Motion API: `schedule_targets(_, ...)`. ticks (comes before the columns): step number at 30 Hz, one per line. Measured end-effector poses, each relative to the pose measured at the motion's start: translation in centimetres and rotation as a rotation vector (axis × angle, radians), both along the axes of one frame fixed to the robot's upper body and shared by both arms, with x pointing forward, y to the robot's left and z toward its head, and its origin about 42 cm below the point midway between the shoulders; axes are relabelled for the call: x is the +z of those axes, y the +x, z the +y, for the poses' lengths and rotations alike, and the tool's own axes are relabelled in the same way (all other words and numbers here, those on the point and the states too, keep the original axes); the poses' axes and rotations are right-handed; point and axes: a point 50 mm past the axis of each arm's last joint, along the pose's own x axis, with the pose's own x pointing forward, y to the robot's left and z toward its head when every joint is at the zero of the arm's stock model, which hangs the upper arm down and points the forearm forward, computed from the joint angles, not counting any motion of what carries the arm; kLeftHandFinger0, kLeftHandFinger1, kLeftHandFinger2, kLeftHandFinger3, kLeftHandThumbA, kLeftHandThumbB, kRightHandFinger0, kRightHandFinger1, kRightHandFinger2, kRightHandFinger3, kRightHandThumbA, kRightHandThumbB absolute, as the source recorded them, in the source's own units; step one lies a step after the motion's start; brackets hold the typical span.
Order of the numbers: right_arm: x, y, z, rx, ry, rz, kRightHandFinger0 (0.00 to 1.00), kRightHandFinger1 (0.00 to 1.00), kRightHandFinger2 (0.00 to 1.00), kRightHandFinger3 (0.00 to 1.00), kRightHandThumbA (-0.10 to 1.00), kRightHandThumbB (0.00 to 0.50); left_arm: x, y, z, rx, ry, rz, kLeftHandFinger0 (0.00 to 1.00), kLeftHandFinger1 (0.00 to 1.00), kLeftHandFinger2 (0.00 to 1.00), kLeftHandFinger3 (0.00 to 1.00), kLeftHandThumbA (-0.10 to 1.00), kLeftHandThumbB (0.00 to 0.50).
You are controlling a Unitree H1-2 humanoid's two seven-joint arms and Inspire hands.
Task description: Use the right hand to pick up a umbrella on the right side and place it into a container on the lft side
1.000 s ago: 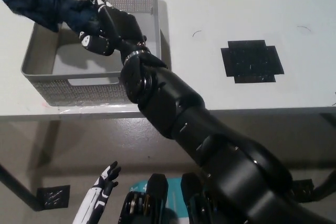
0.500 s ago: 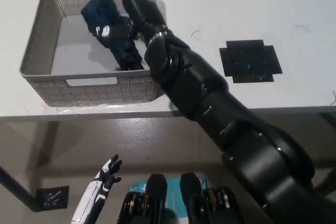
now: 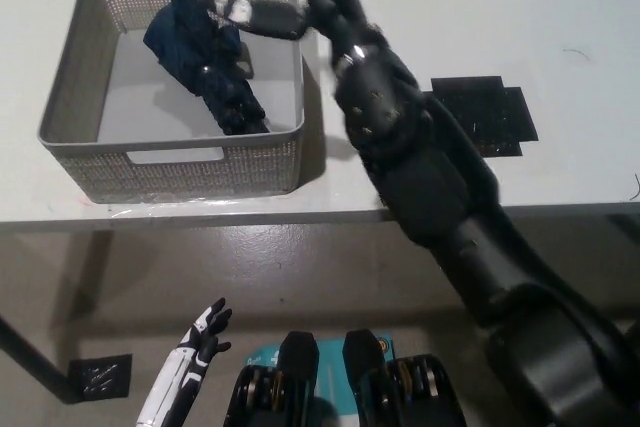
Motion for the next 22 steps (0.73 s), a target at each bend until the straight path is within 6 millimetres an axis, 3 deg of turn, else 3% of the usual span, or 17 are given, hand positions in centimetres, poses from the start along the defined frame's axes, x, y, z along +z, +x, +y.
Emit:
schedule_targets(1,-1.1,-0.4,-1.2,-0.015,0.015,0.015,1.00,1.00,1.00,1.00,0.95,0.338,-0.1,0.0,0.0,0.000,0.000,0.002,1.00,1.00,1.00,1.00,1.00,0.244)
schedule_targets(3,-2.7,-1.1,-3.0,-0.036,0.042,0.036,1.00,1.00,1.00,1.00,0.99,0.345,-0.1,0.0,0.0,0.001,0.000,0.004,1.00,1.00,1.00,1.00,1.00,0.256)
schedule_targets(4,-3.3,-1.3,-3.7,-0.044,0.051,0.045,1.00,1.00,1.00,1.00,1.00,0.416,-0.1,0.0,0.0,0.001,0.000,0.005,1.00,1.00,1.00,1.00,1.00,0.264)
schedule_targets(5,-4.6,-2.1,-5.2,-0.063,0.074,0.061,1.00,1.00,1.00,1.00,1.00,0.371,-0.2,-0.1,0.0,0.001,0.001,0.008,1.00,1.00,1.00,1.00,1.00,0.273)
schedule_targets(8,-7.5,-3.8,-8.1,-0.103,0.103,0.098,1.00,1.00,1.00,1.00,1.00,0.343,-0.3,-0.1,0.1,0.002,0.001,0.012,1.00,1.00,1.00,1.00,1.00,0.274)
schedule_targets(13,-12.2,-8.2,-12.2,-0.154,0.143,0.149,1.00,1.00,1.00,1.00,1.00,0.335,-0.5,-0.1,0.1,0.003,0.002,0.018,1.00,1.00,1.00,1.00,1.00,0.288)
schedule_targets(17,-16.5,-14.0,-14.6,-0.186,0.184,0.218,1.00,1.00,1.00,1.00,1.00,0.318,-0.6,-0.2,0.1,0.003,0.002,0.022,1.00,1.00,1.00,1.00,1.00,0.279)
schedule_targets(22,-19.7,-21.5,-16.4,-0.199,0.255,0.264,1.00,1.00,1.00,1.00,1.00,0.322,-0.6,-0.1,0.2,0.004,0.005,0.021,1.00,1.00,1.00,1.00,1.00,0.304)
